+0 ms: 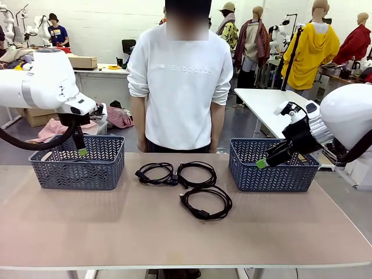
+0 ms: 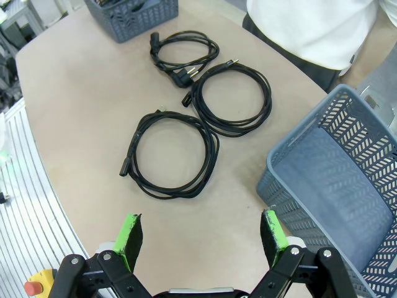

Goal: Organize the cables according to human instructions.
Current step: Pick up a bundle of cables and place it in the basket indicated by the human.

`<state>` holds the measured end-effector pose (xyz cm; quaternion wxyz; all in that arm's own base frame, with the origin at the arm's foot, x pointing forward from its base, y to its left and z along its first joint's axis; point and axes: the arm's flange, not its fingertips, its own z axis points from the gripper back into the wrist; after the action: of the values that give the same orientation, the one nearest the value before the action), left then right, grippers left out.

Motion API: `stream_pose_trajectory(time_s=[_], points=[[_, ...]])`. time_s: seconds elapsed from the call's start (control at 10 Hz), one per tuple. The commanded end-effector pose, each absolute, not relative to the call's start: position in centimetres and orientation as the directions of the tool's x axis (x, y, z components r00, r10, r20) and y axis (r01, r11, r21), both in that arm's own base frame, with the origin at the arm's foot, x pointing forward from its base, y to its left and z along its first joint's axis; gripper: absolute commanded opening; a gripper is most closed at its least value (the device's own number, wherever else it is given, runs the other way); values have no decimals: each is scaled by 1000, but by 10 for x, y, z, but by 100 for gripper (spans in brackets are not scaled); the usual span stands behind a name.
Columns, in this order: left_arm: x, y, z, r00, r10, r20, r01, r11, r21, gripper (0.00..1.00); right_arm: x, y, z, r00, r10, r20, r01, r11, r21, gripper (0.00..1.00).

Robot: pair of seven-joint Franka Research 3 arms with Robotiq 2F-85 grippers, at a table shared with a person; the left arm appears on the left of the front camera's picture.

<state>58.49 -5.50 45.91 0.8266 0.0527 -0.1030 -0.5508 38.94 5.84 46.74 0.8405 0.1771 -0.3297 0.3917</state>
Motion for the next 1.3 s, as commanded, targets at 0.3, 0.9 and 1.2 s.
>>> stream_pose_trajectory(time_s=[0.3,0.9,1.2], points=[[575,-67,465,354,-921,160,902,382,201,100,392,58,466,460,533,710,-784,619,43,100],[492,-128,481,234,-885,402,943,307,127,100,392,58,466,460,533,710,-784,619,43,100],[464,-141,469,192,-838,511,960,269,80,100,392,58,466,460,533,710,-784,619,43,100]])
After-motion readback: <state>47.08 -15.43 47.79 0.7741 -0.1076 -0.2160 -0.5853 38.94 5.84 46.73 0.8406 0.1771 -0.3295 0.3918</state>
